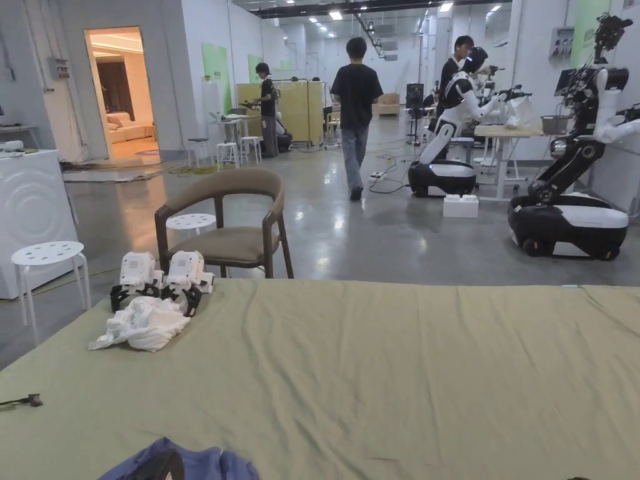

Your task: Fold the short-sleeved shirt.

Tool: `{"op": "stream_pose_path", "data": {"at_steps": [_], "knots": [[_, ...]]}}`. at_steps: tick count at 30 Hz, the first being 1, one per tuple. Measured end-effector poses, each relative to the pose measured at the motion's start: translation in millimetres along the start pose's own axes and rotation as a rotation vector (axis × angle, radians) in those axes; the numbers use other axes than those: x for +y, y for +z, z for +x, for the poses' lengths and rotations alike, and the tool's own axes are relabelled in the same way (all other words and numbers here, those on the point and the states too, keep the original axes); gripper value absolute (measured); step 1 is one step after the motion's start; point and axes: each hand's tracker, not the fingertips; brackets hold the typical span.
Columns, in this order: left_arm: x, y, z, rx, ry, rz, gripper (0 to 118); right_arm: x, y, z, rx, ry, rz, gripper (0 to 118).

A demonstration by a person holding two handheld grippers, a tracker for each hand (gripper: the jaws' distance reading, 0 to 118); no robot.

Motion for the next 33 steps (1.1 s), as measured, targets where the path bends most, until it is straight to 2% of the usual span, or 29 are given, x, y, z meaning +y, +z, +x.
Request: {"op": "stream_pose_path", "data": {"at_steps": [6,11,12,13,14,15,17,18,19,23,28,33], "knots": [[1,16,-12,0.088,-0.017,-0.008,0,-6,-22,-23,0.08,0.021,-0.024,3],[-1,24,-24,0.183,-0.041,-0.016,0,-10,-43,-37,0.161,-0.01,-0.051,3],[-2,22,-29,0.207,-0.032,-0.029,4,-11,-46,-39,0.17,-0.014,-0.055,3],[-3,18,-33,0.221,-0.027,-0.04,11,-12,-49,-41,0.174,-0.015,-0.059,3],[-4,11,-37,0.225,-0.026,-0.06,24,-12,-51,-41,0.177,-0.015,-0.064,3],[-8,0,-43,0.226,-0.026,-0.111,39,-14,-52,-42,0.178,-0.012,-0.07,3],[-22,-25,-56,0.237,-0.031,-0.182,76,-17,-52,-42,0.178,-0.007,-0.084,3],[-32,-41,-63,0.239,-0.032,-0.225,83,-20,-51,-40,0.177,-0.003,-0.093,3],[-43,-56,-71,0.237,-0.028,-0.267,86,-23,-51,-39,0.174,0.004,-0.105,3],[-101,-129,-109,0.217,-0.009,-0.437,86,-41,-49,-25,0.13,0.049,-0.168,3],[-176,-219,-160,0.246,0.14,-0.635,86,-60,-50,0,0.045,0.024,-0.269,3],[-236,-282,-183,0.298,0.086,-0.797,76,-83,-42,30,-0.044,0.035,-0.385,3]]}}
